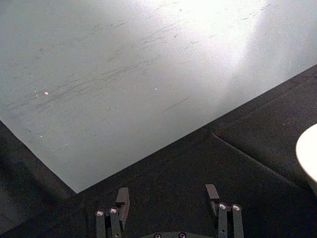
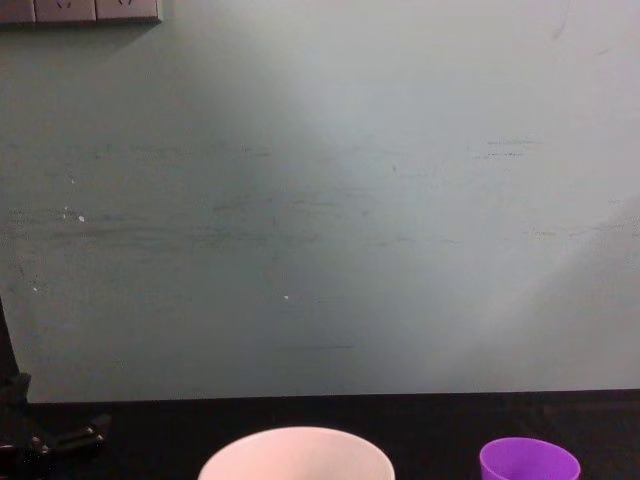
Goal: Pick up the cup and pour the mung beans from the cup into the bowl.
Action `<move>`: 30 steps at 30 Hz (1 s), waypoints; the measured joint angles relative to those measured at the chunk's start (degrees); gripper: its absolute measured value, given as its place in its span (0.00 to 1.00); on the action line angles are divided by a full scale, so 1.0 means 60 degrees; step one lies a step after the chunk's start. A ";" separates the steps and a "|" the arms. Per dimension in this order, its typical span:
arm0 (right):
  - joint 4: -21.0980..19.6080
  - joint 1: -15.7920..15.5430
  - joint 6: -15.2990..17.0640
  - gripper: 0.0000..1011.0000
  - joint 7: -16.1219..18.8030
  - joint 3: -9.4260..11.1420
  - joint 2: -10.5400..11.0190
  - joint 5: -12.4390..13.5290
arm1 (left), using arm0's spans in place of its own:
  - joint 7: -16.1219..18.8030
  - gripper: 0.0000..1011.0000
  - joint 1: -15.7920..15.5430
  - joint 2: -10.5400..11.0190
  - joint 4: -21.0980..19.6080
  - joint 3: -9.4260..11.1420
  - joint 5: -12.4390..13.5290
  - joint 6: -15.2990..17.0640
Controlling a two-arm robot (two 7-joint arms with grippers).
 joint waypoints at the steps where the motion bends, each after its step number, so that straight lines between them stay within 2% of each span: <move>1: -0.0004 -0.0015 -0.0057 0.99 0.0061 -0.0001 -0.0041 0.0042 | 0.0000 0.99 0.0000 0.0000 0.0000 0.0000 0.0000 0.0000; 9: 0.0305 0.0117 -0.0386 0.99 0.0622 0.0003 -0.0763 0.0543 | 0.0000 0.99 0.0000 0.0000 0.0000 0.0000 0.0000 0.0000; 18: 0.0873 0.0435 -0.0189 0.99 0.0945 0.0082 -0.1484 0.0912 | 0.0000 0.99 0.0000 0.0000 0.0001 0.0001 0.0000 0.0000; 24: 0.1237 0.0714 0.0074 0.99 0.1040 0.0104 -0.1833 0.0957 | 0.0000 0.99 0.0000 0.0000 0.0001 0.0000 -0.0001 0.0000; 30: 0.1639 0.0975 0.0161 0.99 0.1047 0.0105 -0.2209 0.0746 | 0.0000 0.99 0.0000 0.0000 0.0001 0.0000 -0.0001 0.0000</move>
